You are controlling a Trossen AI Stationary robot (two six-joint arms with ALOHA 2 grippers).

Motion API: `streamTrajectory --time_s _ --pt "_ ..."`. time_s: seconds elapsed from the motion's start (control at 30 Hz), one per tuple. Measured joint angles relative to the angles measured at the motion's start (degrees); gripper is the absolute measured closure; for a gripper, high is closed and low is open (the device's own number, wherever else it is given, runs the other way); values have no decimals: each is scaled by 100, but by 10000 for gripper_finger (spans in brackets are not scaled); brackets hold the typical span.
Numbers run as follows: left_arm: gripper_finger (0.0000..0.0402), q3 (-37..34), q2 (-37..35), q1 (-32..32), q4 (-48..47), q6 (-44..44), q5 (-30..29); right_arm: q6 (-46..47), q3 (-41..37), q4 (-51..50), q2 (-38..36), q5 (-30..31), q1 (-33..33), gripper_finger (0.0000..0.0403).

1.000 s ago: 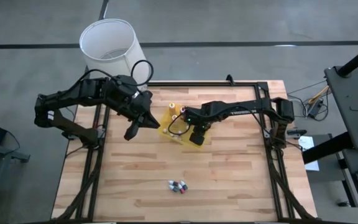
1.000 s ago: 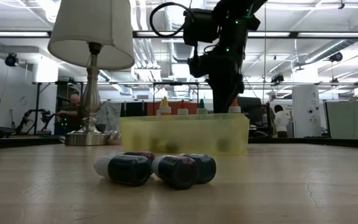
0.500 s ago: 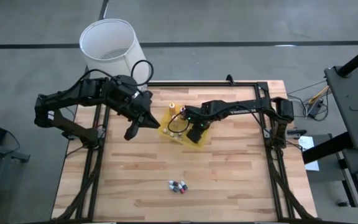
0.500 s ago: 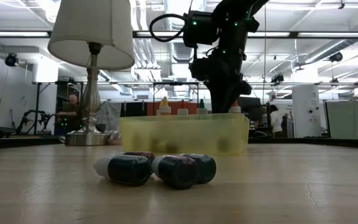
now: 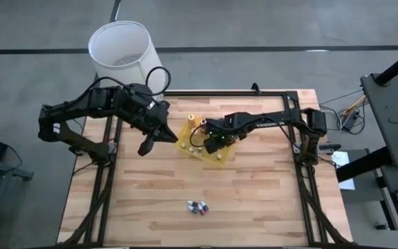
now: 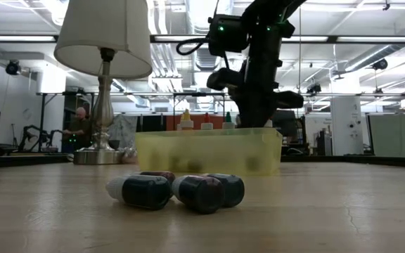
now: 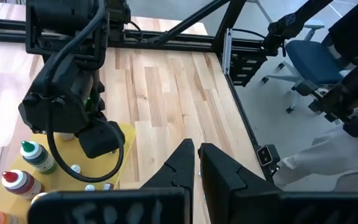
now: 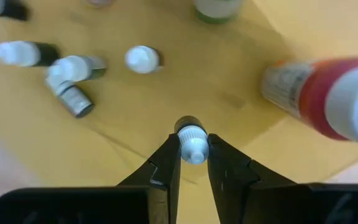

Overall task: Pick & Place food coloring
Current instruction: Put the small green food coloring bottle into the yellow bin

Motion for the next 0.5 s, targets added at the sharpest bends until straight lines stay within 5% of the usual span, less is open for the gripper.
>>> streamTrajectory --time_s 0.5 --pt "401 1 1 0 -1 219 -2 311 -438 208 0 107 0 343"
